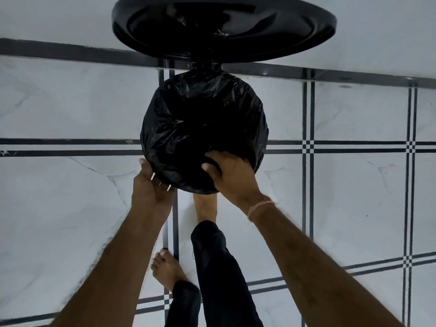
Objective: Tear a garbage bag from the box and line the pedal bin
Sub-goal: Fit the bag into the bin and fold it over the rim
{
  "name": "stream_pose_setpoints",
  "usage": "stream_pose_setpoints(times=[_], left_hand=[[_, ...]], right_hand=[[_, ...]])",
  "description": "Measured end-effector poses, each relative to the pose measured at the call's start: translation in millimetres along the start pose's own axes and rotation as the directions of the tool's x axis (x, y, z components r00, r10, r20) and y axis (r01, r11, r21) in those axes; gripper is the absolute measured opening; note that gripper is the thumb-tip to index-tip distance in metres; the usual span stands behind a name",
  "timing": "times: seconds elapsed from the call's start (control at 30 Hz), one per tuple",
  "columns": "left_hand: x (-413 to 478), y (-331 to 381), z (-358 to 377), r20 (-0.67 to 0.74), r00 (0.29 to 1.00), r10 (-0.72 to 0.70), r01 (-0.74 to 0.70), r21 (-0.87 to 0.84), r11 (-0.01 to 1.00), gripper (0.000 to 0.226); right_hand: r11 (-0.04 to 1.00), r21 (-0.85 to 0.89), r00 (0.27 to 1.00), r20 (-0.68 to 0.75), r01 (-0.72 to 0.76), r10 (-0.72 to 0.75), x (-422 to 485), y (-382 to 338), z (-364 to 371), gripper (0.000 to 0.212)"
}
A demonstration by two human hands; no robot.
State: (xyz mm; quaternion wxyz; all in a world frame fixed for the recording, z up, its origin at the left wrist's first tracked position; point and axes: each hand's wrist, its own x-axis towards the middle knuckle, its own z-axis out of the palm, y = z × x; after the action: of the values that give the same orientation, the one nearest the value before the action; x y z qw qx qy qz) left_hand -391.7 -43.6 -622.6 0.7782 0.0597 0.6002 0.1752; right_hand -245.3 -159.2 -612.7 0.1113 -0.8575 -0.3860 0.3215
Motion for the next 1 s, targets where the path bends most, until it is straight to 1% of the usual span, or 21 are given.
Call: stream_pose_setpoints(times=[0.1, 0.13, 0.17, 0.2, 0.23, 0.27, 0.3, 0.33, 0.37, 0.4, 0.43, 0.47, 0.5, 0.53, 0.57, 0.63, 0.73, 0.83, 0.9, 1.0], left_hand=[[-7, -10, -3, -0.005, 0.999, -0.038, 0.039, 0.012, 0.999, 0.031], [-8, -14, -4, -0.01, 0.999, -0.042, 0.042, 0.014, 0.999, 0.029], [-9, -16, -4, -0.016, 0.999, -0.041, 0.041, 0.011, 0.999, 0.029], [-9, -19, -4, -0.019, 0.999, -0.039, 0.039, 0.0, 0.999, 0.03], [-8, -21, -5, -0.019, 0.999, -0.04, 0.04, -0.021, 0.999, 0.031], [-7, -24, -6, -0.018, 0.999, -0.042, 0.042, -0.044, 0.998, 0.033], [-6, -27, -7, -0.017, 0.999, -0.048, 0.047, -0.063, 0.997, 0.033], [-6, -30, -9, -0.013, 0.998, -0.059, 0.057, -0.076, 0.995, 0.032], [-6, -34, -11, -0.006, 0.997, -0.072, 0.072, -0.085, 0.994, 0.031], [-6, -38, -13, 0.002, 0.996, -0.087, 0.087, -0.095, 0.992, 0.03], [-7, -42, -15, 0.011, 0.995, -0.102, 0.102, -0.105, 0.989, 0.029], [-8, -45, -17, 0.022, 0.993, -0.113, 0.115, -0.112, 0.987, 0.028], [-8, -48, -17, 0.034, 0.992, -0.119, 0.123, -0.119, 0.985, 0.028], [-7, -49, -18, 0.042, 0.992, -0.119, 0.124, -0.128, 0.984, 0.028], [-6, -51, -18, 0.045, 0.992, -0.115, 0.121, -0.136, 0.983, 0.027], [-3, -53, -19, 0.05, 0.993, -0.109, 0.115, -0.144, 0.983, 0.024], [2, -55, -21, 0.056, 0.992, -0.112, 0.119, -0.156, 0.981, 0.021], [5, -55, -20, 0.049, 0.992, -0.113, 0.118, -0.137, 0.984, 0.019], [6, -54, -21, 0.041, 0.992, -0.12, 0.125, -0.131, 0.984, 0.02], [12, -53, -20, 0.005, 0.99, -0.142, 0.142, -0.122, 0.982, 0.02]], right_hand=[[0.998, 0.065, 0.985, -0.175, 0.015, -0.003, -23, 19, 2, 0.028], [0.996, 0.085, 0.968, -0.251, 0.02, 0.002, -31, 23, 4, 0.029], [0.992, 0.13, 0.945, -0.325, 0.001, 0.041, -39, 25, 6, 0.033], [0.978, 0.207, 0.912, -0.391, -0.04, 0.12, -47, 25, 8, 0.037], [0.946, 0.309, 0.87, -0.434, -0.098, 0.232, -53, 24, 11, 0.04], [0.885, 0.441, 0.821, -0.445, -0.149, 0.359, -58, 24, 13, 0.041], [0.778, 0.597, 0.764, -0.405, -0.195, 0.502, -62, 24, 14, 0.04], [0.6, 0.763, 0.707, -0.285, -0.242, 0.647, -62, 25, 13, 0.036], [0.346, 0.895, 0.661, -0.08, -0.282, 0.746, -60, 26, 11, 0.03], [0.069, 0.95, 0.648, 0.153, -0.304, 0.746, -58, 27, 10, 0.025], [-0.13, 0.942, 0.66, 0.31, -0.308, 0.684, -57, 28, 9, 0.025], [-0.265, 0.922, 0.686, 0.388, -0.284, 0.615, -56, 29, 10, 0.027], [-0.366, 0.899, 0.704, 0.422, -0.241, 0.572, -55, 31, 14, 0.028], [-0.453, 0.871, 0.716, 0.44, -0.192, 0.542, -54, 31, 17, 0.027], [-0.518, 0.842, 0.716, 0.455, -0.151, 0.53, -52, 32, 21, 0.027], [-0.591, 0.8, 0.708, 0.478, -0.106, 0.52, -47, 32, 26, 0.027], [-0.613, 0.783, 0.675, 0.508, -0.104, 0.535, -38, 35, 28, 0.024], [-0.607, 0.785, 0.637, 0.531, -0.123, 0.558, -29, 38, 28, 0.013], [-0.596, 0.795, 0.629, 0.521, -0.113, 0.577, -25, 40, 26, 0.007], [-0.531, 0.843, 0.648, 0.453, -0.087, 0.613, -24, 43, 26, 0.011]])
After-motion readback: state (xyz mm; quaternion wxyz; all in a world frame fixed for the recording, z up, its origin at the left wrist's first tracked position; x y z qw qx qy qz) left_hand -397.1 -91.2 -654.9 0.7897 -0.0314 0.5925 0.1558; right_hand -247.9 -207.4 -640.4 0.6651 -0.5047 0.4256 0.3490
